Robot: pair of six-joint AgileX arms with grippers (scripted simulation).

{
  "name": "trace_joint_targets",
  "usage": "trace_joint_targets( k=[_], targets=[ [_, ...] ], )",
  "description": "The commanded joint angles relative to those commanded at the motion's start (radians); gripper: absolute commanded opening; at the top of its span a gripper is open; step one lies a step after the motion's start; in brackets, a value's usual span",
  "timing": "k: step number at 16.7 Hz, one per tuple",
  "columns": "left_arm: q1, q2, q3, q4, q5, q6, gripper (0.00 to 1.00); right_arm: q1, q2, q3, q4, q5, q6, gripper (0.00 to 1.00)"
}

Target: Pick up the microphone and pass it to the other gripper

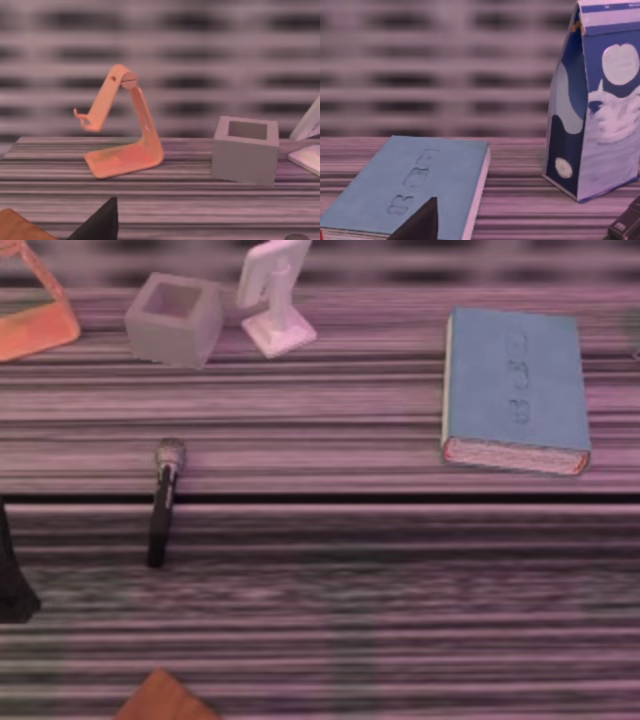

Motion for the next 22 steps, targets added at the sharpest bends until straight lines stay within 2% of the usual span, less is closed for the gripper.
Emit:
trace_joint_targets(
  k=[4, 8, 22],
  targets=[
    [-0.007, 0.031, 0.027, -0.023, -0.001, -0.003, 1.00, 0.000, 0.000, 0.000, 0.000, 0.000, 0.000, 1.00],
    [-0.043, 0.220, 0.179, -0.146, -0.009, -0.026, 1.00, 0.000, 0.000, 0.000, 0.000, 0.000, 0.000, 1.00],
    [-0.245, 1.599, 1.171, -0.758, -0.040, -0.219, 1.00, 0.000, 0.000, 0.000, 0.000, 0.000, 0.000, 1.00]
  ],
)
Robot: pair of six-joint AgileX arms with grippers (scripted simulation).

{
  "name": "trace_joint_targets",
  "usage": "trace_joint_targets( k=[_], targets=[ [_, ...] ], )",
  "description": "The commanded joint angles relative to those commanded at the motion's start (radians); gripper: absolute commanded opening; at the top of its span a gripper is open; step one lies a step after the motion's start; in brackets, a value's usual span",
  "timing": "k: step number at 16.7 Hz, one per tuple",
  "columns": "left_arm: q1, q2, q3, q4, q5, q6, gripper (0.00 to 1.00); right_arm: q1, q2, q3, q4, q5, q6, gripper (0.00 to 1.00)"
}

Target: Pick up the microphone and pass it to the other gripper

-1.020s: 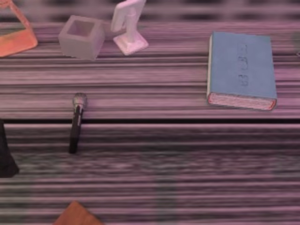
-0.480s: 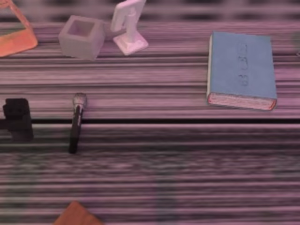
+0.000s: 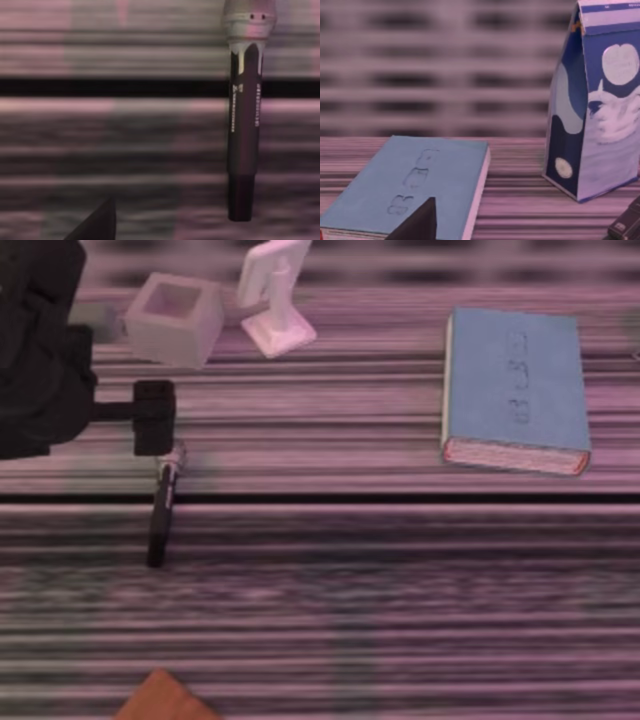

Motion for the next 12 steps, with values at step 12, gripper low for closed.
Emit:
trace_joint_targets(
  k=[12],
  targets=[
    [-0.061, 0.386, 0.276, -0.212, -0.018, -0.053, 1.00, 0.000, 0.000, 0.000, 0.000, 0.000, 0.000, 1.00]
  ],
)
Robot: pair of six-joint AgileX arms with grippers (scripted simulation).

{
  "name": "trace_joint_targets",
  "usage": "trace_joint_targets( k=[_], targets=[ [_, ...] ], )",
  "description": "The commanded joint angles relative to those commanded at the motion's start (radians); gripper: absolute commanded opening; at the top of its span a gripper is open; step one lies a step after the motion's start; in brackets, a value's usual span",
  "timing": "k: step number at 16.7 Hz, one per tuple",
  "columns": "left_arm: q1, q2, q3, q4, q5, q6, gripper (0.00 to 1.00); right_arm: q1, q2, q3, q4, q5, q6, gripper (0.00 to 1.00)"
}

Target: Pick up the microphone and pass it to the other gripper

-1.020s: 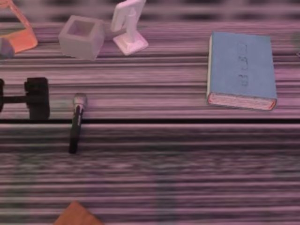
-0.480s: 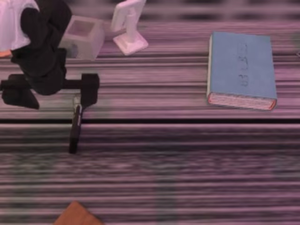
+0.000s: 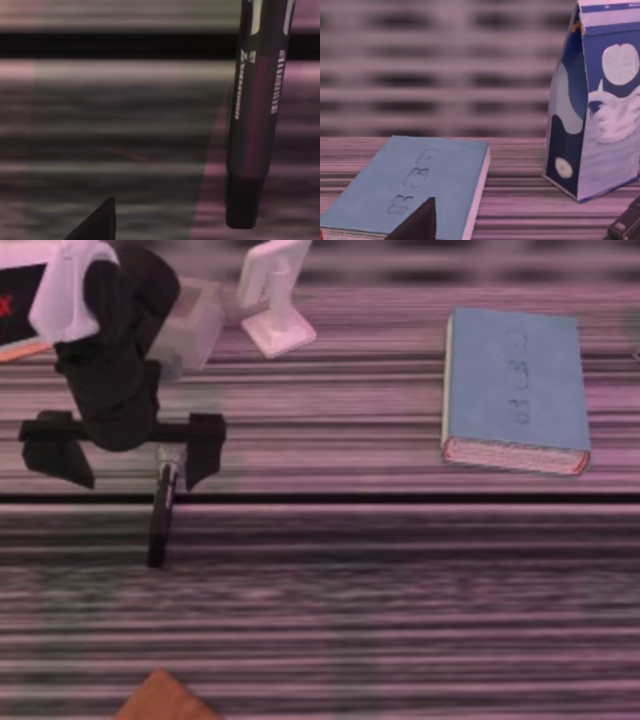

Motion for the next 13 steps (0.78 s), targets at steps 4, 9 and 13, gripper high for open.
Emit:
trace_joint_targets(
  k=[4, 9, 13],
  targets=[
    [0.005, 0.022, -0.023, 0.042, 0.001, 0.005, 1.00, 0.000, 0.000, 0.000, 0.000, 0.000, 0.000, 1.00],
    [0.014, 0.143, -0.110, 0.266, 0.002, 0.016, 1.00, 0.000, 0.000, 0.000, 0.000, 0.000, 0.000, 1.00],
    [0.017, 0.191, -0.142, 0.334, 0.003, 0.019, 1.00, 0.000, 0.000, 0.000, 0.000, 0.000, 0.000, 1.00]
  ],
)
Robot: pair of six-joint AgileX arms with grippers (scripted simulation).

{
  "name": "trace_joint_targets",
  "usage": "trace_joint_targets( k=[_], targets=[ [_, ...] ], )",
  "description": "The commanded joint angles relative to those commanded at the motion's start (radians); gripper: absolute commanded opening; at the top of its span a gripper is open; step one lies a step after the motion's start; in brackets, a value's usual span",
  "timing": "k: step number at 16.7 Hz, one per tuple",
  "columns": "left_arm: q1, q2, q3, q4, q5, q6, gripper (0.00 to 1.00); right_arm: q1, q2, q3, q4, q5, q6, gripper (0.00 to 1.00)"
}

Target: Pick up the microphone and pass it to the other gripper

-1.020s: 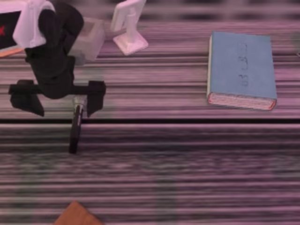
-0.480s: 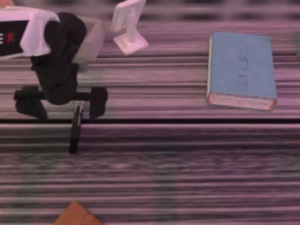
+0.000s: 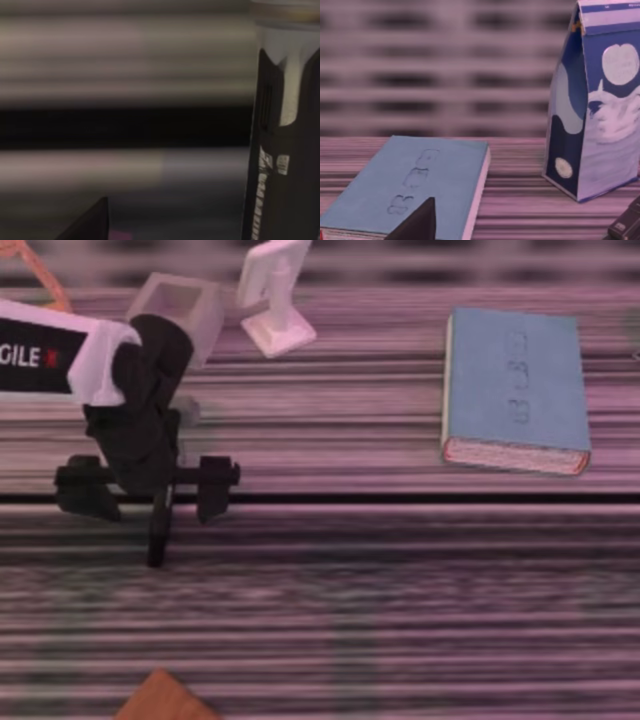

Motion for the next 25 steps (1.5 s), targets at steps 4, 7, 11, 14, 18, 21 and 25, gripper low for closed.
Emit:
trace_joint_targets(
  k=[4, 7, 11, 14, 18, 21, 25],
  targets=[
    [0.000, 0.000, 0.000, 0.000, 0.000, 0.000, 0.92, 0.000, 0.000, 0.000, 0.000, 0.000, 0.000, 1.00],
    [0.000, 0.000, 0.000, 0.000, 0.000, 0.000, 0.70, 0.000, 0.000, 0.000, 0.000, 0.000, 0.000, 1.00],
    [0.000, 0.000, 0.000, 0.000, 0.000, 0.000, 0.40, 0.000, 0.000, 0.000, 0.000, 0.000, 0.000, 1.00],
    [0.000, 0.000, 0.000, 0.000, 0.000, 0.000, 0.17, 0.000, 0.000, 0.000, 0.000, 0.000, 0.000, 1.00],
    [0.000, 0.000, 0.000, 0.000, 0.000, 0.000, 0.00, 0.000, 0.000, 0.000, 0.000, 0.000, 0.000, 1.00],
    [0.000, 0.000, 0.000, 0.000, 0.000, 0.000, 0.00, 0.000, 0.000, 0.000, 0.000, 0.000, 0.000, 1.00],
    [-0.007, -0.054, 0.024, -0.015, 0.023, -0.012, 0.00, 0.000, 0.000, 0.000, 0.000, 0.000, 0.000, 1.00]
  ],
)
